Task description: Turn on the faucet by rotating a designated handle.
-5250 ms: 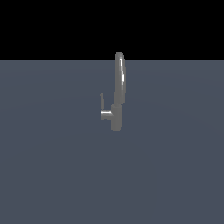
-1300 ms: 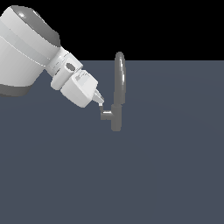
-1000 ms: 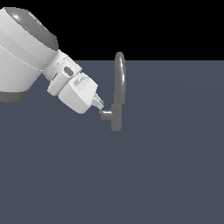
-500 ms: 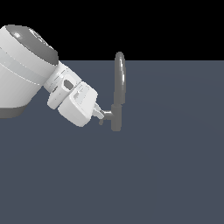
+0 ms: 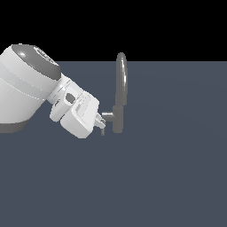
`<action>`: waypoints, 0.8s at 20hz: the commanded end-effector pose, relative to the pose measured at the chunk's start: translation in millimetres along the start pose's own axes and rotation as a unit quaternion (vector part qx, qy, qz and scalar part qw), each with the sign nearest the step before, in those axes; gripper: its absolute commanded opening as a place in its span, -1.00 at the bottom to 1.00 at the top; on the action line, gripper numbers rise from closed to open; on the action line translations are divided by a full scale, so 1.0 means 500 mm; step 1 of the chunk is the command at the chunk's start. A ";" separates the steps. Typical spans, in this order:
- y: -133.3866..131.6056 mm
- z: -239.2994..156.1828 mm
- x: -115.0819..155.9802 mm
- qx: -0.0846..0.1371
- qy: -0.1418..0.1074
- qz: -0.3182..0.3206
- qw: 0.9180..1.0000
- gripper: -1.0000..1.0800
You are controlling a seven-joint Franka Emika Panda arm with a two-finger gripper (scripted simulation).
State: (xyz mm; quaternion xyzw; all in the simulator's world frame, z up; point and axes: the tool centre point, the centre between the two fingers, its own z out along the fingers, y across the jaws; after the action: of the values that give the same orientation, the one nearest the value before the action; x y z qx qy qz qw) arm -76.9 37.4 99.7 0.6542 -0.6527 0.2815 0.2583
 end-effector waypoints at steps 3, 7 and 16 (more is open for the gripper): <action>0.004 0.045 -0.040 -0.007 0.001 -0.006 1.000 -1.00; 0.001 0.068 -0.063 -0.010 0.001 -0.007 1.000 -1.00; -0.049 0.070 -0.067 -0.001 0.003 -0.001 1.000 -1.00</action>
State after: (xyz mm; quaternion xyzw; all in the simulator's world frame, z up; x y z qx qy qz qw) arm -50.1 38.7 65.3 0.6520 -0.6549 0.2861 0.2535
